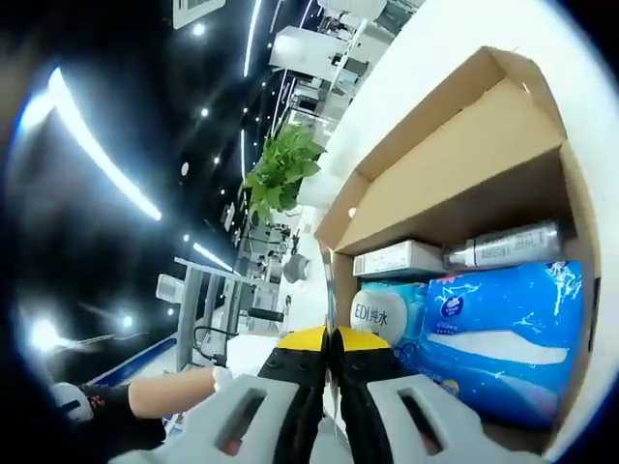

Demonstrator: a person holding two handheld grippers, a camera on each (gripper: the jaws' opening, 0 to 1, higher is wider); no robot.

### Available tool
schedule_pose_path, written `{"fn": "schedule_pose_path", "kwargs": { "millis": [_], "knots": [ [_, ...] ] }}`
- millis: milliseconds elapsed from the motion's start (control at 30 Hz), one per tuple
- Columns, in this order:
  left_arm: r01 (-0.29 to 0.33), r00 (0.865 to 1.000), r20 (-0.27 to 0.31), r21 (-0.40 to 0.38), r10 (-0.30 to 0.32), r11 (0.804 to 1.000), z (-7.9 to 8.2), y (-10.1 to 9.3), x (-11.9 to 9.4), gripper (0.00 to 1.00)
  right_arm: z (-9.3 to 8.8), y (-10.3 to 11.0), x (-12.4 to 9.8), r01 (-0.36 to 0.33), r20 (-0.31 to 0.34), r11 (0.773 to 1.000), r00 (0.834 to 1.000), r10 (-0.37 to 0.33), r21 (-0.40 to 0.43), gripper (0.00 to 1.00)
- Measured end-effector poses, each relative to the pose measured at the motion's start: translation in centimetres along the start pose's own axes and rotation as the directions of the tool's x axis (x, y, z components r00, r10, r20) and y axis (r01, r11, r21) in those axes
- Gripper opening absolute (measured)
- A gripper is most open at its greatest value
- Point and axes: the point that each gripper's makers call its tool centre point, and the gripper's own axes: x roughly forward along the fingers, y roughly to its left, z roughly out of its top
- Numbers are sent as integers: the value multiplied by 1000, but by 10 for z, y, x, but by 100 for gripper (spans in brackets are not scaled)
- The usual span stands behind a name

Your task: Operate the shoe box by opening the lid, removing the specified soft item, and placing it in the target area until the item is outside and the box remains undamaged.

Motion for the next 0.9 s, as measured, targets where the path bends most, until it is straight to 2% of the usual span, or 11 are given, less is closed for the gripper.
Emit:
{"fn": "schedule_pose_path", "kwargs": {
  "millis": [233, 433, 533, 633, 767, 900],
  "knots": [
    [-2, 1000, 1, 0, 2, 1000, -1, 1, 0, 1, -3, 10, -31, -27, 49, 1000, 998, 27, 3, 0],
    [0, 1000, -2, 2, 0, 1000, -1, 2, 0, 1, 2, 16, -54, -53, 102, 998, 994, 50, 29, 0],
    [3, 1000, -1, 0, -3, 1000, -1, 2, 0, 1, 4, 15, -63, -53, 115, 998, 992, 48, 41, 0],
    [3, 1000, -3, -3, -3, 1000, -1, 2, -1, 1, 3, 16, -71, -53, 119, 998, 992, 52, 13, 0],
    [2, 1000, -3, 0, -2, 1000, -1, 3, 0, 1, 3, 16, -83, -62, 136, 997, 989, 57, 34, 0],
    [3, 1000, -4, -2, -3, 1000, -1, 3, 0, 1, 4, 18, -97, -71, 179, 996, 982, 61, 50, 0]
  ]
}}
